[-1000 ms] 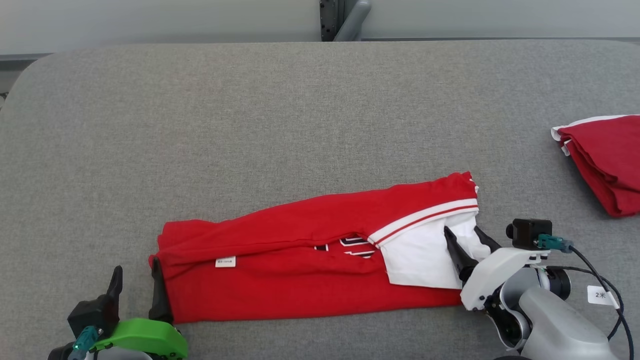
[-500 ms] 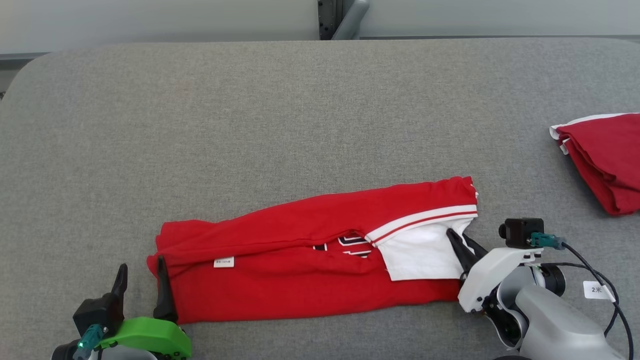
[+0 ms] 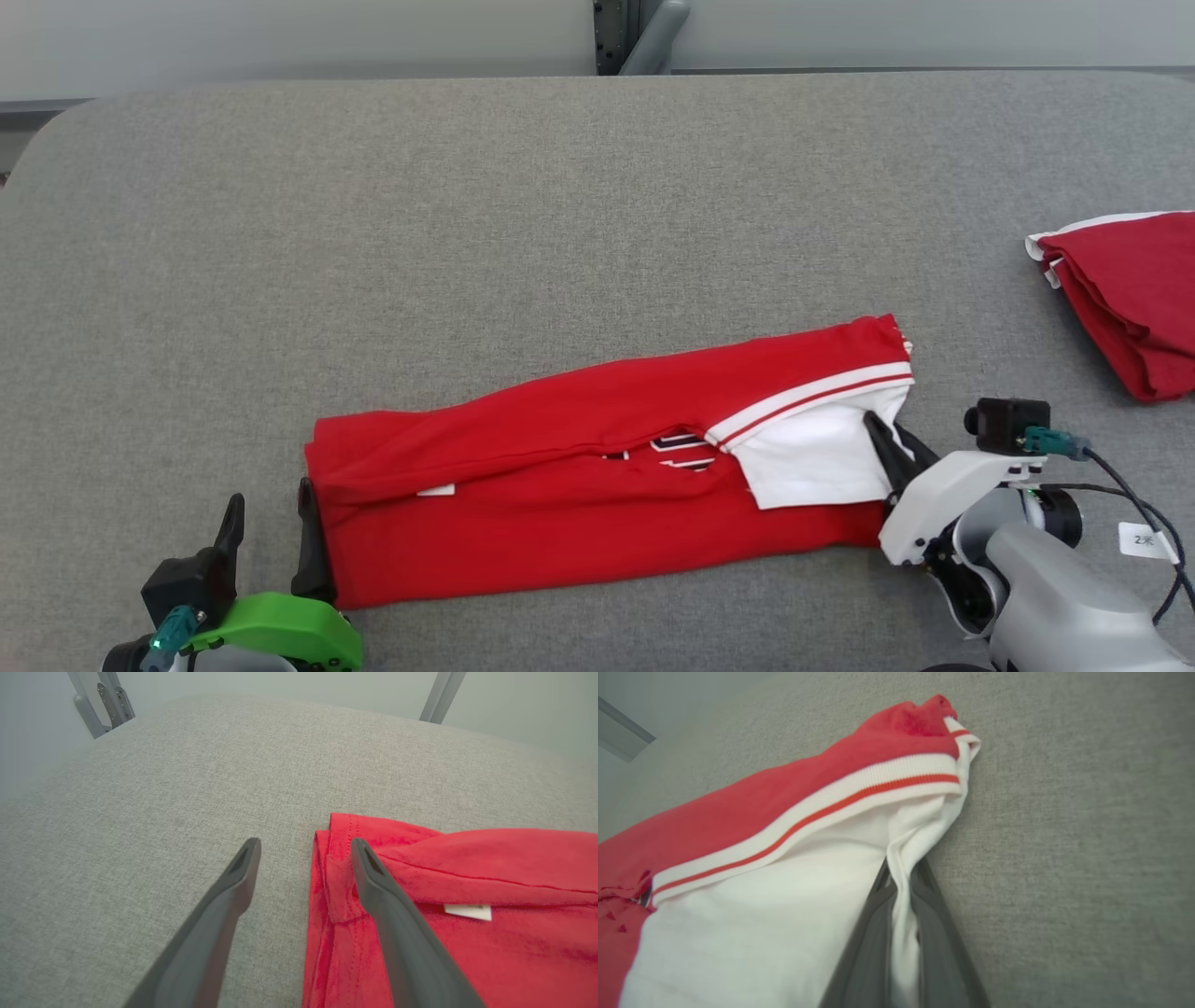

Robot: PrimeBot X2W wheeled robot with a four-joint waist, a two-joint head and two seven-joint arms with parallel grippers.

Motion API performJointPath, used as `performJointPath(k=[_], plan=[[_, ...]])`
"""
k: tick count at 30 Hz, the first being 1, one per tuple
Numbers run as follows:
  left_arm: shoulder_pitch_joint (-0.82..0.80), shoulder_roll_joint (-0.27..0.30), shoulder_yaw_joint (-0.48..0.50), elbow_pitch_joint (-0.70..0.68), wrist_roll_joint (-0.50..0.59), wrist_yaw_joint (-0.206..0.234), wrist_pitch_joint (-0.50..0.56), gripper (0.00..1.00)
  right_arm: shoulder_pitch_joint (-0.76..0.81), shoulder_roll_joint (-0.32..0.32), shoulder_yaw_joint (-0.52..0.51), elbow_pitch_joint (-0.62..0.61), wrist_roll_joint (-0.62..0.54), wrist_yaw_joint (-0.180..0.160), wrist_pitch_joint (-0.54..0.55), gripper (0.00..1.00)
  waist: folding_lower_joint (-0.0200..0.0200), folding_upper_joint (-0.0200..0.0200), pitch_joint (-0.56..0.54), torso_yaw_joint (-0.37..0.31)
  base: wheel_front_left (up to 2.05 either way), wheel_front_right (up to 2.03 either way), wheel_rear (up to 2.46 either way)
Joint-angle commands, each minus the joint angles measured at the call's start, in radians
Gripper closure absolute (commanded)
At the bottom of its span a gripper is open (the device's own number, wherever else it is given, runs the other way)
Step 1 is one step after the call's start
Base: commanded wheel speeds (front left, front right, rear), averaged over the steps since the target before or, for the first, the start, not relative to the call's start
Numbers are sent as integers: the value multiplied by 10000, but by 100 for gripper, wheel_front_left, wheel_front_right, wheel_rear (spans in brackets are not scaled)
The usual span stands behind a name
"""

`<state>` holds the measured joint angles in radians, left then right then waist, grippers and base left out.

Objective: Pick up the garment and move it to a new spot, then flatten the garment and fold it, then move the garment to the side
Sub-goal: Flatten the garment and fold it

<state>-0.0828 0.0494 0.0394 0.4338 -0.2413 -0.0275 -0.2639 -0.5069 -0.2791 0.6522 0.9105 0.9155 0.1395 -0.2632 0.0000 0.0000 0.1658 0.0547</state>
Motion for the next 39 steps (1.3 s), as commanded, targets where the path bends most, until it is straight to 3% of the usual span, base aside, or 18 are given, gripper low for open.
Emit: performJointPath(k=[1,11,21,28,34,39], plan=[[-11,31,38,9,-3,-48,1,0,46,-325,-164,227,19,-162,5,100,0,0,-13,-30,0,0,0],[131,31,-197,125,-88,-157,1,0,250,-800,-1635,-926,-1015,-99,-16,100,0,0,-253,-459,0,0,0],[64,32,-599,241,-235,-185,1,0,245,-681,359,-4193,-1242,-91,465,100,0,0,-409,-483,0,0,0],[-73,30,-1225,253,-420,-249,1,0,-140,-201,1962,-5297,-1234,-91,1343,100,0,0,-336,499,0,0,0],[-104,29,-1777,327,-532,-260,2,0,-663,300,2745,-4751,-1385,-91,1538,100,0,0,-168,1511,0,0,0],[-117,27,-2311,368,-756,-173,2,0,-1127,791,3249,-3592,-1229,-90,1580,100,0,0,44,2615,0,0,0]])
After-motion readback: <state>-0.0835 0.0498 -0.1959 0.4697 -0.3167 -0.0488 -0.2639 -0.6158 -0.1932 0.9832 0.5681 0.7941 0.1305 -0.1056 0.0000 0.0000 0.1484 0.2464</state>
